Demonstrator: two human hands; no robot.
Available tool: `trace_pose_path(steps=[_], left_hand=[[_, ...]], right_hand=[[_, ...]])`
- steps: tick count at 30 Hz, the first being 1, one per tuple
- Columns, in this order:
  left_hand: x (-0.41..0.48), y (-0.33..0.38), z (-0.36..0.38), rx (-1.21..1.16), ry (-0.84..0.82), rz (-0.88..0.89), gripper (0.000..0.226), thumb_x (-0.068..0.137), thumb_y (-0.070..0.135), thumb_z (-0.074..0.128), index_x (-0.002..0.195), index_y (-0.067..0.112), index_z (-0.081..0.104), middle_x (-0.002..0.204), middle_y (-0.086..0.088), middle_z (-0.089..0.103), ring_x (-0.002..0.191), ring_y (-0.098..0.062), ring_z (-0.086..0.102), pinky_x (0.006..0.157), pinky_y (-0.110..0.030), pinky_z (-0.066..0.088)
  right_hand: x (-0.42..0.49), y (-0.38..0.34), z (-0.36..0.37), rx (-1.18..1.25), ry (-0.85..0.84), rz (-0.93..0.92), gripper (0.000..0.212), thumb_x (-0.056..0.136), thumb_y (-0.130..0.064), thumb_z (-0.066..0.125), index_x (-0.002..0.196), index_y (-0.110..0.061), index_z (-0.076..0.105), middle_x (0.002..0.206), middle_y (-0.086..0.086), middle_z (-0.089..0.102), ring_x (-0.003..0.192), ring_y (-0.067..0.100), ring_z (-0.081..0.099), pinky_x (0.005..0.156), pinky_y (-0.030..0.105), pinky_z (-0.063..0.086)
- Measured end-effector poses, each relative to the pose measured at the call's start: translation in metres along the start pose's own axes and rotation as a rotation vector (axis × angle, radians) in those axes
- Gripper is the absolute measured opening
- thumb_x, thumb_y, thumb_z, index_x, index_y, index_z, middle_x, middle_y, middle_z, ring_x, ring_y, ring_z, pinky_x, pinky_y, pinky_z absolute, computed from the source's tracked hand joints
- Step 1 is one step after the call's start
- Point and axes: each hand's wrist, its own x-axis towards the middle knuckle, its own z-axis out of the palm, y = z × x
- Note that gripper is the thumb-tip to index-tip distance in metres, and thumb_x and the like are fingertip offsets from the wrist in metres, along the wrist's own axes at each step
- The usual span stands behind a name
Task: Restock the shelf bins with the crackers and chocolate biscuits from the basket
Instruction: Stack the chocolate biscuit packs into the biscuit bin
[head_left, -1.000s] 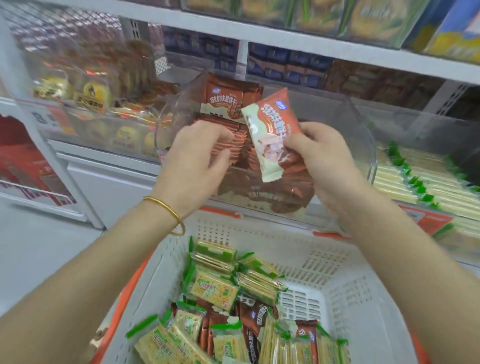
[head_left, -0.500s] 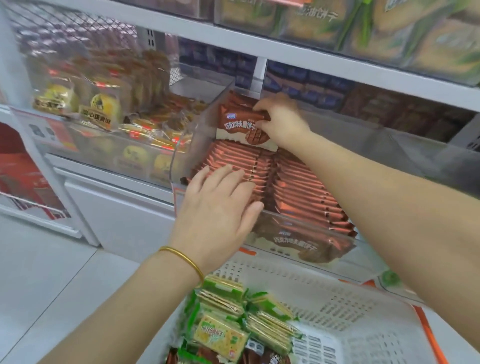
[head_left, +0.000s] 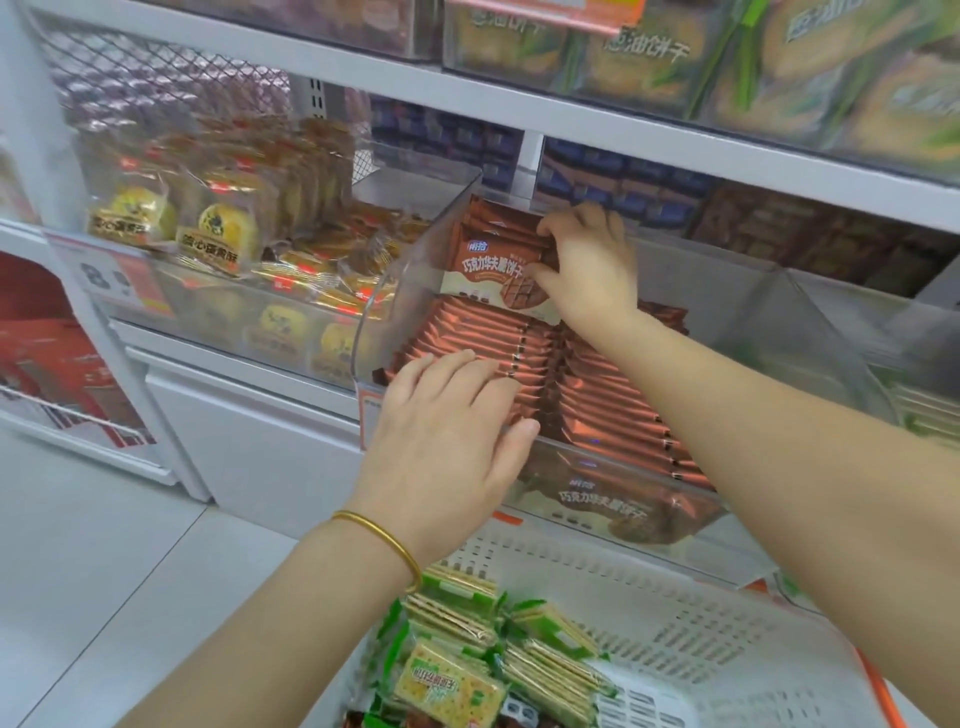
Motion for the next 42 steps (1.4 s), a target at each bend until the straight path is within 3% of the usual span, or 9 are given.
trace_pose_path(steps=[3,7,12,17,21,28,31,34,42], left_hand=[[-0.002,0.002,-0.004,-0.029,0.04,0.018,0.043,0.09,0.041,0.034,0.106,0.017,0.066,0.113,0.002,0.064,0.117,-0.022,0.053,0.109,-0.041,0.02],[-0.015,0.021,-0.015,-0.037,0.189,0.17,0.03,0.089,0.03,0.046,0.103,0.015,0.067,0.112,0.002,0.065,0.105,-0.023,0.057,0.097,-0.039,0.032],[-0.053,0.051,-0.004,-0.024,0.075,0.383,0.02,0.084,0.016,0.051,0.096,0.012,0.067,0.103,-0.001,0.065,0.091,-0.027,0.056,0.074,-0.036,0.037],[-0.089,0.065,0.034,-0.013,-0.313,0.333,0.029,0.084,0.024,0.038,0.09,0.018,0.066,0.093,0.005,0.064,0.087,-0.021,0.055,0.072,-0.033,0.04],[-0.104,0.066,0.049,-0.02,-0.476,0.28,0.039,0.084,0.028,0.033,0.09,0.018,0.069,0.089,0.005,0.066,0.086,-0.02,0.06,0.071,-0.038,0.054],[-0.104,0.066,0.056,-0.015,-0.536,0.239,0.048,0.084,0.03,0.026,0.094,0.013,0.07,0.092,-0.001,0.067,0.089,-0.023,0.059,0.075,-0.043,0.053],[-0.104,0.066,0.056,-0.026,-0.536,0.238,0.04,0.087,0.025,0.034,0.097,0.011,0.07,0.093,-0.003,0.066,0.091,-0.025,0.058,0.077,-0.043,0.052],[-0.103,0.065,0.056,-0.05,-0.578,0.231,0.027,0.094,0.019,0.045,0.111,0.011,0.065,0.108,-0.003,0.062,0.106,-0.025,0.052,0.091,-0.041,0.046],[-0.1,0.065,0.054,0.042,-0.663,0.209,0.032,0.098,0.028,0.036,0.123,0.02,0.053,0.119,0.004,0.054,0.112,-0.016,0.045,0.098,-0.033,0.039]], right_hand=[[-0.012,0.002,-0.025,0.175,0.044,0.082,0.031,0.087,-0.014,0.059,0.118,-0.018,0.058,0.126,0.006,0.05,0.12,0.024,0.043,0.096,0.032,0.04],[-0.086,0.002,-0.086,0.534,0.063,0.08,0.02,0.086,-0.009,0.059,0.1,-0.024,0.062,0.101,-0.003,0.056,0.083,0.0,0.054,0.075,0.006,0.038],[-0.236,0.014,-0.118,0.875,-0.117,0.088,0.021,0.087,-0.009,0.059,0.088,-0.03,0.063,0.076,-0.012,0.062,0.065,0.01,0.061,0.061,0.018,0.048],[-0.328,0.054,-0.041,0.656,-0.593,0.341,0.028,0.09,-0.005,0.058,0.085,-0.033,0.06,0.07,-0.01,0.06,0.06,0.003,0.059,0.063,0.022,0.048],[-0.361,0.07,0.024,0.476,-0.882,0.343,0.021,0.088,-0.006,0.054,0.102,-0.017,0.065,0.089,-0.004,0.062,0.083,0.014,0.059,0.075,0.028,0.048],[-0.375,0.021,0.069,0.267,-1.039,0.106,0.027,0.089,-0.028,0.056,0.109,-0.011,0.057,0.109,0.007,0.059,0.102,0.026,0.057,0.077,0.033,0.045],[-0.39,0.008,0.078,-0.002,-1.162,0.061,0.042,0.086,-0.033,0.061,0.121,-0.012,0.048,0.119,0.008,0.052,0.109,0.028,0.052,0.081,0.038,0.044],[-0.4,0.005,0.081,-0.14,-1.123,0.026,0.052,0.086,-0.037,0.062,0.127,-0.011,0.044,0.122,0.009,0.051,0.113,0.028,0.05,0.085,0.041,0.044],[-0.403,0.001,0.069,-0.163,-0.991,-0.067,0.025,0.091,-0.023,0.051,0.111,-0.014,0.063,0.117,0.008,0.055,0.113,0.028,0.046,0.099,0.043,0.032]])
